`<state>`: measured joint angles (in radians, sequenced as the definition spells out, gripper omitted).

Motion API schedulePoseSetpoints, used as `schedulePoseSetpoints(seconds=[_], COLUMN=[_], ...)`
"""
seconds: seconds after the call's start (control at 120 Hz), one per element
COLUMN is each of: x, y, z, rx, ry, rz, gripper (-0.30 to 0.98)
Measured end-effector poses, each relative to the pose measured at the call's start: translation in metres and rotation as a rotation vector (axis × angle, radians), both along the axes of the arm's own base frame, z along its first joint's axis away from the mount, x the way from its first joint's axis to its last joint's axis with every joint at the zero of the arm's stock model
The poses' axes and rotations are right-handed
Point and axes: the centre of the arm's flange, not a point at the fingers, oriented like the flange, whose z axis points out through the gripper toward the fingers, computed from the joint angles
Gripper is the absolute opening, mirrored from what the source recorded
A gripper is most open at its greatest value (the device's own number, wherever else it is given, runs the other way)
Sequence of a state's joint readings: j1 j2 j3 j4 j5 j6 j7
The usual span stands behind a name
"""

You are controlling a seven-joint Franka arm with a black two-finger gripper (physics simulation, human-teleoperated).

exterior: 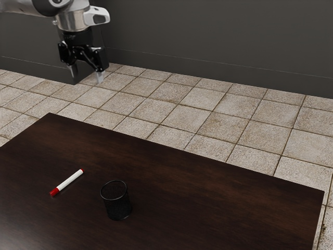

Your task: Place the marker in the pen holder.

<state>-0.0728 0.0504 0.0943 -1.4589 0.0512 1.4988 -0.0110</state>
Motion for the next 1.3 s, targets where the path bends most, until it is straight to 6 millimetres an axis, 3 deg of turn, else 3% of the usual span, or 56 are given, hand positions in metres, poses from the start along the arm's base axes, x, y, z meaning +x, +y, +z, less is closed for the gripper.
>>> schedulePoseSetpoints(seconds=[0.233,0.333,0.392,0.45,0.508,0.6,0.767,0.875,0.95,1.133,1.3], x=[-0.01,-0.005,-0.022,-0.042,-0.055,-0.061,-0.058,-0.046,-0.043,-0.07,-0.071], y=[-0.003,-0.002,0.0,0.006,0.035,0.066,0.074,0.075,0.087,0.128,0.122], z=[0.011,0.002,-0.007,-0.048,-0.099,-0.153,-0.25,-0.281,-0.296,-0.331,-0.367], rx=[0.004,0.002,-0.002,-0.013,-0.026,-0.032,-0.007,0.01,0.023,0.026,0.035], ry=[-0.007,0.007,0.016,0.065,0.116,0.148,0.214,0.179,0.131,0.074,0.072], rz=[-0.005,-0.001,-0.003,0.002,0.052,0.111,0.117,0.072,0.031,-0.003,-0.088], gripper=[0.69,0.69,0.69,0.69,0.69,0.69,0.69,0.69,0.69,0.69,0.69])
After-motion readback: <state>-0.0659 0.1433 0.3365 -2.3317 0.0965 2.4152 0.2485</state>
